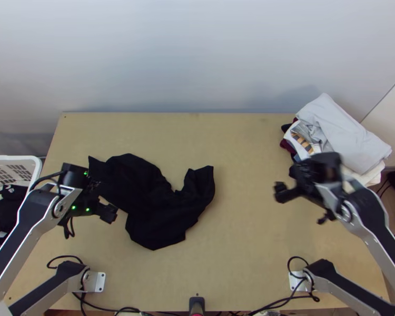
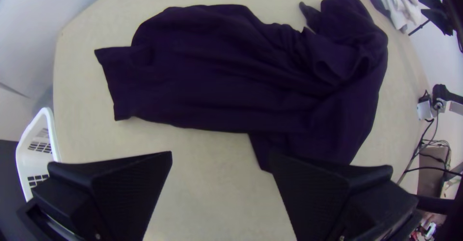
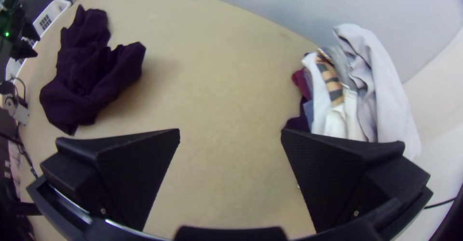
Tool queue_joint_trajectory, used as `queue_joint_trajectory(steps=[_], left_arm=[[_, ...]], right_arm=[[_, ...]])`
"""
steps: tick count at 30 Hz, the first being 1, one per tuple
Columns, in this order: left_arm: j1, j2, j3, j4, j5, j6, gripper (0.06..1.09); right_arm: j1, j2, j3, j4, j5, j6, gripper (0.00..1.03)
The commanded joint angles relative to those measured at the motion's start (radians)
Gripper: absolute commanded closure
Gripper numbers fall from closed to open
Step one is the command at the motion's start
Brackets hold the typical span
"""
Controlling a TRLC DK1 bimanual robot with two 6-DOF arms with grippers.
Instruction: Fold the t-shirt
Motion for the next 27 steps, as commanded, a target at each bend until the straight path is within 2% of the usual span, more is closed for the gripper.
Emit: queue_joint_trajectory(steps=[1, 9, 14, 20, 27], left_arm=[[0.065, -0.043, -0.052, 0.003, -0.005, -0.001, 0.11], [0.130, -0.025, -0.021, 0.028, -0.001, -0.022, 0.11], [0.114, 0.015, -0.027, 0.087, -0.001, 0.001, 0.11], [0.142, 0.061, 0.006, 0.121, -0.001, -0.010, 0.11], [0.183, 0.004, -0.046, 0.135, -0.001, -0.004, 0.11]], right_arm=[[0.269, 0.227, 0.095, 0.011, 0.066, -0.026, 0.05], [0.389, 0.409, 0.252, 0.031, 0.060, 0.020, 0.05], [0.504, 0.486, 0.299, 0.074, 0.060, 0.009, 0.05], [0.620, 0.630, 0.459, 0.083, 0.059, 0.012, 0.05], [0.651, 0.793, 0.675, 0.071, -0.007, 0.005, 0.05]])
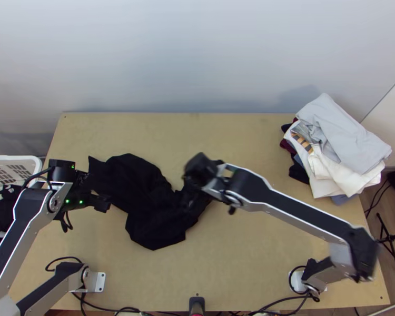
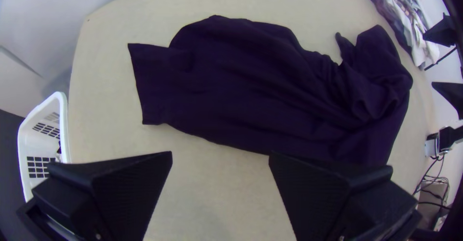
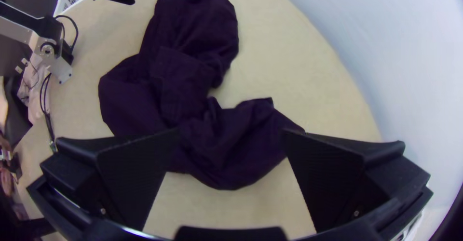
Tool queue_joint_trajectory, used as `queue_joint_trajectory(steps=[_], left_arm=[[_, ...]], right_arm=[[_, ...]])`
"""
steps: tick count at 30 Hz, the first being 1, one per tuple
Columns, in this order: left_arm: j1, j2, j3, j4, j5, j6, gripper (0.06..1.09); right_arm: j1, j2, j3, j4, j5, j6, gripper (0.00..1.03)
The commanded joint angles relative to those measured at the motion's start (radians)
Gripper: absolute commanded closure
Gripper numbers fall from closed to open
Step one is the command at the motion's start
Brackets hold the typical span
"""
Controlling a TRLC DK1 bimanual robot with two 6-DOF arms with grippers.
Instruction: Fold the t-shirt
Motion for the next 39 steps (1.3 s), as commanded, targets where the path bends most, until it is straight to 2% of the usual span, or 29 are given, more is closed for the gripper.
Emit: queue_joint_trajectory(steps=[1, 5, 13, 23, 33, 39], left_arm=[[0.043, -0.034, -0.039, 0.019, 0.002, 0.008, 0.11], [0.051, -0.049, -0.056, 0.019, 0.000, 0.023, 0.11], [0.053, -0.051, -0.070, 0.019, 0.003, 0.061, 0.11], [0.062, -0.103, -0.122, 0.030, 0.003, 0.063, 0.11], [0.097, -0.128, -0.151, 0.048, 0.006, 0.072, 0.11], [0.097, -0.088, -0.131, 0.062, 0.005, 0.075, 0.11]], right_arm=[[0.052, 0.180, 0.218, -0.021, -0.063, 0.000, 0.05], [0.040, 0.310, 0.398, -0.122, -0.212, 0.095, 0.05], [0.054, 0.417, 0.511, -0.136, -0.244, 0.093, 0.05], [0.011, 0.546, 0.654, -0.210, -0.465, 0.090, 0.06], [-0.002, 0.618, 0.678, -0.208, -0.461, 0.052, 0.06], [-0.002, 0.644, 0.678, -0.207, -0.359, 0.023, 0.07]])
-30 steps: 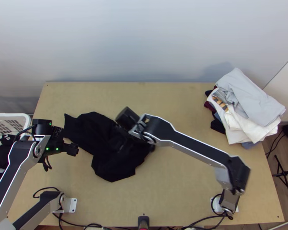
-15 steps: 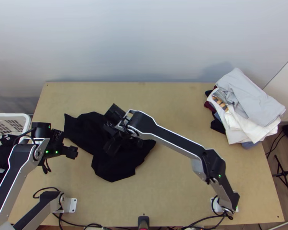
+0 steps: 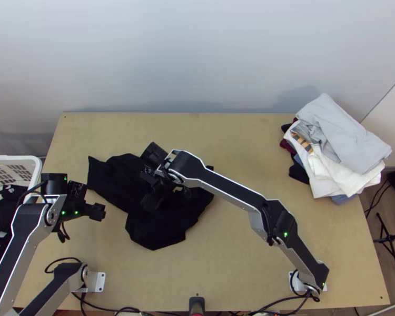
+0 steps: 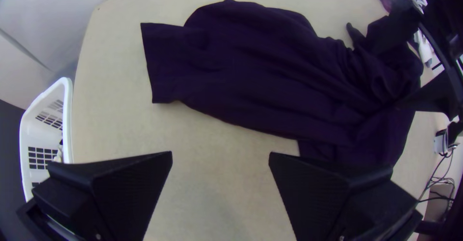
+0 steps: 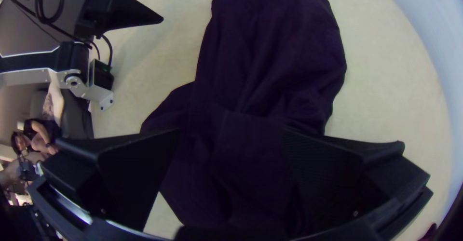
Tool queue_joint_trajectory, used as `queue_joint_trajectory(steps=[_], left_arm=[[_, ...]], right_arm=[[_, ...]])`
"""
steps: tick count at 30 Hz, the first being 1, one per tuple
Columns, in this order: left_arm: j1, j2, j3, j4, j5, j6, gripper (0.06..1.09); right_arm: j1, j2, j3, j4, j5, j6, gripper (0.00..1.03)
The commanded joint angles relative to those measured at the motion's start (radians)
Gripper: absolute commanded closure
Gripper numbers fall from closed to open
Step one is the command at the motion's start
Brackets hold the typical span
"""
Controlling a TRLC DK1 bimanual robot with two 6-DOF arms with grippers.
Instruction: Fold the t-shirt
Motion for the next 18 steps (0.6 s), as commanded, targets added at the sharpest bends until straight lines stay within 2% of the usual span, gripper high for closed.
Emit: queue_joint_trajectory(steps=[1, 4, 6, 9, 12, 13, 14, 18], left_arm=[[0.007, 0.029, 0.017, 0.012, 0.001, 0.005, 0.11], [0.010, 0.034, 0.022, 0.014, 0.001, 0.005, 0.11], [0.010, 0.034, 0.013, 0.020, 0.001, 0.004, 0.11], [0.010, 0.034, -0.001, 0.029, 0.001, 0.002, 0.11], [0.010, 0.034, 0.003, 0.032, 0.001, 0.004, 0.11], [0.010, 0.034, 0.006, 0.032, 0.001, 0.004, 0.11], [0.010, 0.034, 0.010, 0.032, 0.001, 0.004, 0.11], [0.012, 0.040, -0.001, 0.039, 0.001, 0.024, 0.11]], right_arm=[[-0.004, 0.041, 0.010, 0.000, 0.071, -0.026, 0.07], [-0.004, 0.050, 0.004, 0.005, 0.097, -0.040, 0.13], [-0.004, 0.053, 0.004, 0.008, 0.102, -0.053, 0.21], [-0.006, 0.052, 0.004, 0.023, 0.100, -0.068, 0.51], [-0.010, 0.035, 0.005, 0.029, 0.100, -0.069, 0.73], [-0.009, 0.020, 0.005, 0.028, 0.099, -0.080, 0.83], [-0.007, -0.003, 0.002, 0.028, 0.100, -0.102, 0.99], [0.005, -0.125, -0.007, -0.026, 0.102, -0.135, 1.00]])
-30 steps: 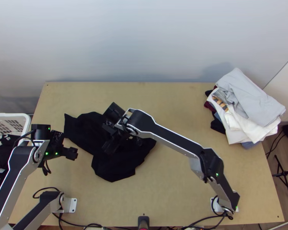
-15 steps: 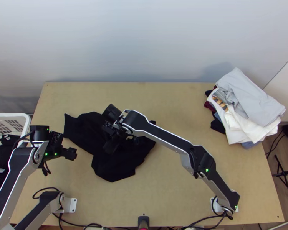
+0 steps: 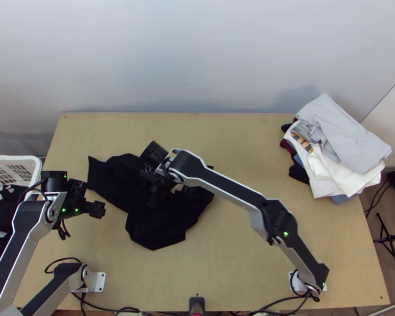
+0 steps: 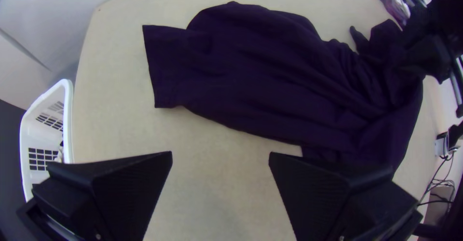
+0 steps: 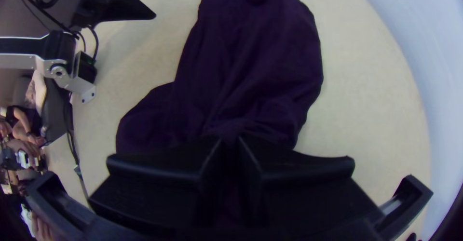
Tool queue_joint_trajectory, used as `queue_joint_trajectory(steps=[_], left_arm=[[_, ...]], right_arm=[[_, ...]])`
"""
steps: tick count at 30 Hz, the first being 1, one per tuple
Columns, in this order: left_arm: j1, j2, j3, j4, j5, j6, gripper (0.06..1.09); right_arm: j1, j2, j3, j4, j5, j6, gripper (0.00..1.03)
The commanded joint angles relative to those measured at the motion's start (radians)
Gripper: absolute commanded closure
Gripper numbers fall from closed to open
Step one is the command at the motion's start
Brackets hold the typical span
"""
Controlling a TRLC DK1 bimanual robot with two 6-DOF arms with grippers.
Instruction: Fold the t-shirt
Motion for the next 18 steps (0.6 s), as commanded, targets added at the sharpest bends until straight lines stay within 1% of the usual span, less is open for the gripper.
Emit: queue_joint_trajectory(steps=[1, 6, 9, 12, 18], left_arm=[[0.002, 0.012, -0.007, 0.013, 0.000, 0.024, 0.11], [0.002, 0.047, 0.022, 0.041, 0.000, 0.030, 0.11], [-0.007, 0.110, 0.061, 0.050, 0.000, 0.034, 0.11], [-0.011, 0.172, 0.107, 0.076, 0.002, 0.025, 0.11], [-0.061, 0.301, 0.191, 0.130, 0.000, 0.001, 0.11]], right_arm=[[0.012, -0.155, -0.009, -0.061, 0.006, -0.050, 1.00], [-0.002, -0.346, -0.017, -0.089, 0.006, -0.077, 1.00], [-0.031, -0.449, -0.023, -0.109, 0.006, -0.112, 1.00], [-0.097, -0.552, -0.052, -0.156, 0.004, -0.114, 1.00], [-0.264, -0.768, -0.225, -0.156, 0.004, -0.112, 1.00]])
